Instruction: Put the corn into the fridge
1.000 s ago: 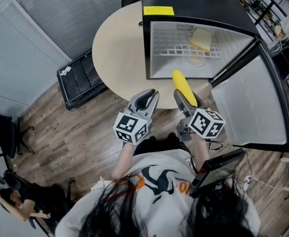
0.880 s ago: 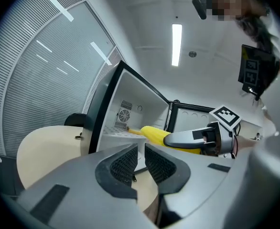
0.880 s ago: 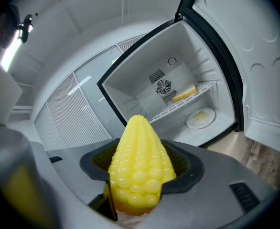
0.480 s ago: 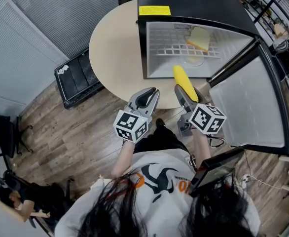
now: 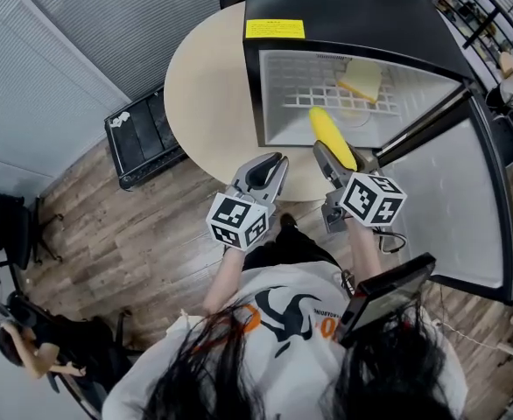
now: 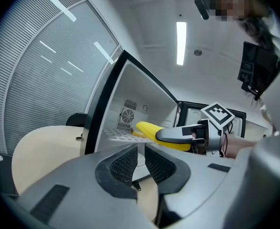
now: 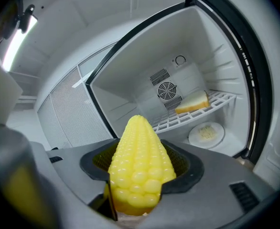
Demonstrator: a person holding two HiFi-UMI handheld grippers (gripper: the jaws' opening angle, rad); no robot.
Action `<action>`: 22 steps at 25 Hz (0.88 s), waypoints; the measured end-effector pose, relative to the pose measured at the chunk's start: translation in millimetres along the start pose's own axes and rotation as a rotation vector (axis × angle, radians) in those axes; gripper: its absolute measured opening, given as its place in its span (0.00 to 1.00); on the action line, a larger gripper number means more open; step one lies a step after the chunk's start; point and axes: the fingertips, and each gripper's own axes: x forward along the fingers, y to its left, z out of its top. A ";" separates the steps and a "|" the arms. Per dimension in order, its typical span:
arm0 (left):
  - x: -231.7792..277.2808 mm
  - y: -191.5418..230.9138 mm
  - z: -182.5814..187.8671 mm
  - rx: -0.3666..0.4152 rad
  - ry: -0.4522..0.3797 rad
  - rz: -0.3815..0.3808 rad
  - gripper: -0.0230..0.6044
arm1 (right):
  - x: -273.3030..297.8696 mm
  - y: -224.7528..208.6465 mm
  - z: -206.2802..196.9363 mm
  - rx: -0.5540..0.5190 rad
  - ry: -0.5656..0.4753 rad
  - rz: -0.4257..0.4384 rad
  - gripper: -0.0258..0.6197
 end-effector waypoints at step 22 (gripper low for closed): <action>14.9 31.6 11.4 -0.028 -0.038 0.135 0.11 | 138.6 -18.4 45.9 -0.381 0.198 0.078 0.45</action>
